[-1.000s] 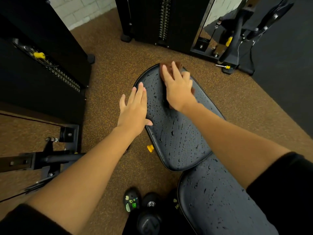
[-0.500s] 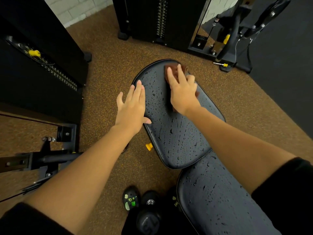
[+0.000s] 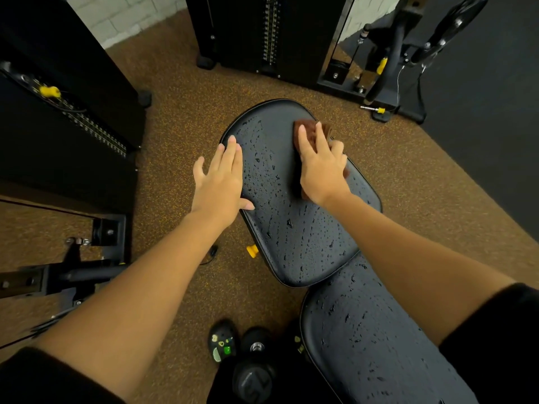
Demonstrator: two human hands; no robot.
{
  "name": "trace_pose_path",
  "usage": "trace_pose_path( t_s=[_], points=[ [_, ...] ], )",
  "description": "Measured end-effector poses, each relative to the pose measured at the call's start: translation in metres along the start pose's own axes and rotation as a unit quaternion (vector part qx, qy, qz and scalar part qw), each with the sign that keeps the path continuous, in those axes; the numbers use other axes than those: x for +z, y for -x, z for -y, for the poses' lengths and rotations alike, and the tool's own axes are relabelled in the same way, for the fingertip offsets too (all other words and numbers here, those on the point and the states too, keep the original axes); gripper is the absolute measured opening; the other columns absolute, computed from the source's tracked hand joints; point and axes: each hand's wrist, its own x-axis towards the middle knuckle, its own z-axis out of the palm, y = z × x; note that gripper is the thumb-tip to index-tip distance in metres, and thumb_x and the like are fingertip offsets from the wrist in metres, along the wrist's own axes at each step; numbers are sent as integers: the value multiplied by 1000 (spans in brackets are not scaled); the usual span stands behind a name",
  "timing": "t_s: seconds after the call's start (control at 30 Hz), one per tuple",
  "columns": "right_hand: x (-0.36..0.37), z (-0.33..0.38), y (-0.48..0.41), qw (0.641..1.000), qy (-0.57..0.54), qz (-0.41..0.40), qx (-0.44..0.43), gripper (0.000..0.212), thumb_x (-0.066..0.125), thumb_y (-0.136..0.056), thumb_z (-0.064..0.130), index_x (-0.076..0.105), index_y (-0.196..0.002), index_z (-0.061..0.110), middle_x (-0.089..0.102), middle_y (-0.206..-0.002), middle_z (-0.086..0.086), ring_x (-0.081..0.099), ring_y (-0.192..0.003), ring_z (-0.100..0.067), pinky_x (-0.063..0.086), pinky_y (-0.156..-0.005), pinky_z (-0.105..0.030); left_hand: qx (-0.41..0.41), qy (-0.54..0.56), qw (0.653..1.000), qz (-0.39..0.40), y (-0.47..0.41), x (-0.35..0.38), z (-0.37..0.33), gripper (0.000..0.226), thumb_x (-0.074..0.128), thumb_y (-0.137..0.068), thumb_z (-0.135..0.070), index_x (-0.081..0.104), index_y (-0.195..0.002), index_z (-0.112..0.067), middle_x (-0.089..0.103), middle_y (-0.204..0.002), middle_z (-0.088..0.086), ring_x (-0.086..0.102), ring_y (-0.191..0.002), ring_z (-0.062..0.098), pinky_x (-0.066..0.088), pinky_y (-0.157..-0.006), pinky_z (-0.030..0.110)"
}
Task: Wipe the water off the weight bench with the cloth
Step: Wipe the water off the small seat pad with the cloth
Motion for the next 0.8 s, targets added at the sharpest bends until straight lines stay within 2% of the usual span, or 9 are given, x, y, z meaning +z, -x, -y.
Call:
trace_pose_path(
  t_s=[0.13,0.27,0.4,0.57,0.63,0.8],
  points=[
    [11,-18,32,998,32,4,-52,64,36,-95,6,8,-150,23,-3,-157,-11,23,-121,-36,23,-98,-45,-2,0,1000,4,0,-1,0,108,61,-77,-53,-5,-147,-5,-11,-157,8,0,-145,23,9,-113,49],
    [7,-34,26,1000,20,-2,9,58,34,-98,12,9,-150,22,1,-157,-12,25,-120,-37,23,-100,-47,3,1,1000,2,0,-2,0,107,59,-77,-54,-5,-148,-5,-11,-157,8,0,-145,23,9,-113,49],
    [-6,-22,-4,999,-11,4,51,59,32,-98,14,7,-150,21,3,-157,-12,22,-124,-38,22,-102,-45,0,12,1000,-1,0,-2,1,108,62,-76,-53,-4,-148,-6,-10,-157,7,0,-145,22,9,-113,48],
    [8,-15,26,999,26,7,-43,62,35,-96,7,9,-150,22,0,-157,-11,23,-121,-36,23,-99,-45,0,10,1000,0,1,-1,1,107,61,-77,-53,-4,-148,-5,-10,-157,7,0,-145,22,8,-113,49],
    [13,-27,40,998,31,11,-56,62,37,-96,7,10,-150,23,1,-158,-11,24,-121,-36,23,-98,-47,2,6,1000,-1,1,-2,1,107,61,-77,-54,-4,-148,-6,-10,-157,7,1,-145,22,8,-113,49],
    [4,-36,23,1000,10,7,21,58,34,-99,14,9,-150,22,2,-158,-11,26,-120,-38,24,-99,-46,5,14,1000,-8,1,-2,3,107,61,-77,-54,-3,-148,-6,-9,-157,7,2,-145,22,10,-113,48]
  ],
)
